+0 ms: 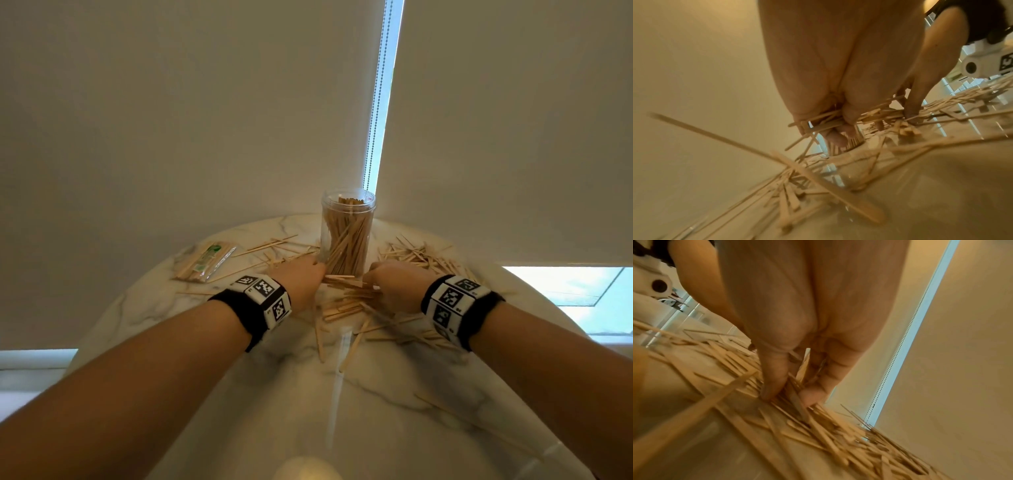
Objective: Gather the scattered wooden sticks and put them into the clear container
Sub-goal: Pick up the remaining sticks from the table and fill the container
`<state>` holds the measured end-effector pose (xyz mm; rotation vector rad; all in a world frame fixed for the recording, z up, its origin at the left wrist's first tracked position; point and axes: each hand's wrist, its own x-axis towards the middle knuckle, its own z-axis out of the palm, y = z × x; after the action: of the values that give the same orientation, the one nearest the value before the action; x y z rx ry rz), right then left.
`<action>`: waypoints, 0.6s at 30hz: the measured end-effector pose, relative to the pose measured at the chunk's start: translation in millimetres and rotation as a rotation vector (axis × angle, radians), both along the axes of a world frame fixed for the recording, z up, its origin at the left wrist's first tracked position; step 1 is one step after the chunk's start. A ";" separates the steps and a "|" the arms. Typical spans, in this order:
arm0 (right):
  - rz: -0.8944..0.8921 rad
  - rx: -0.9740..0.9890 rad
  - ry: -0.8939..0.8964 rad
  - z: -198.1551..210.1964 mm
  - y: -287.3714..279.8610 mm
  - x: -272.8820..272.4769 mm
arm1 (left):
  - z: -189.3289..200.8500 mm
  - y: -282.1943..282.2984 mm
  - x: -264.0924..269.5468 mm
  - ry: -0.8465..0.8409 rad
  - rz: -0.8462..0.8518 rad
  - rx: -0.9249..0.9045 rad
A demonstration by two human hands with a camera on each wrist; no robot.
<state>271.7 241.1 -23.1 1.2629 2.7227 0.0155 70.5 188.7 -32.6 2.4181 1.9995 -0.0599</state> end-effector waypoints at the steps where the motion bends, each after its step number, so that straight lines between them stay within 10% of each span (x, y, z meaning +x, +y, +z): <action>1: -0.018 -0.009 0.034 1.3 -1.5 1.8 | 1.9 -2.2 -3.6 -0.030 -0.014 -0.002; 18: -0.063 0.079 0.352 35.6 -19.3 19.7 | 13.3 -27.5 -39.0 -0.568 0.231 0.139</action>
<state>291.3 221.9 12.5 1.5005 2.9971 -0.1180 31.5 161.2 -19.3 1.9351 2.0185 0.7002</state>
